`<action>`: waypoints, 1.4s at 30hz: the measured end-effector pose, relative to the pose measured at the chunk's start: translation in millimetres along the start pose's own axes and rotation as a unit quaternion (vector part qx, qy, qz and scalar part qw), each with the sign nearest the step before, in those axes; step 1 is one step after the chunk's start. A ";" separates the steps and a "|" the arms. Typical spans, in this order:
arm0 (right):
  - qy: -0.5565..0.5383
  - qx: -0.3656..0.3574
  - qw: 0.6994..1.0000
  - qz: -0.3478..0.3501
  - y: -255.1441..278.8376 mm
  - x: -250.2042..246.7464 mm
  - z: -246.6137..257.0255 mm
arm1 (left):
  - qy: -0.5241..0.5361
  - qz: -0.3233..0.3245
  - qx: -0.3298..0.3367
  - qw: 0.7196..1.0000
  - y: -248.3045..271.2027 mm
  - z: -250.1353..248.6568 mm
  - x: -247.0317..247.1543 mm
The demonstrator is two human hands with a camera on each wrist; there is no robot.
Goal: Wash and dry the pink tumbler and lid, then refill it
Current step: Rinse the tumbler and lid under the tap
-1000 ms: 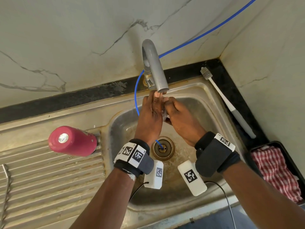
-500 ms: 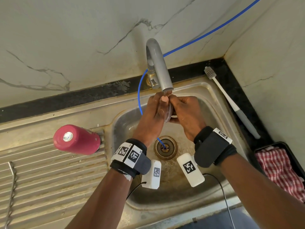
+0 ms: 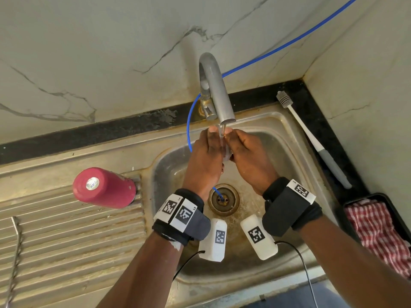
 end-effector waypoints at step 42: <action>-0.013 -0.030 0.999 0.005 -5.8 -14.8 -11.5 | 0.032 -0.013 -0.088 0.996 5.9 -3.4 -31.4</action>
Point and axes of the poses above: each hand's wrist, its own y-axis away from the middle knuckle, its own x-axis out of the palm, z = x × y, the point moved 7 cm from there along -y, towards the middle knuckle, and after that the axes turned 9 degrees about y, right-handed, at the moved point
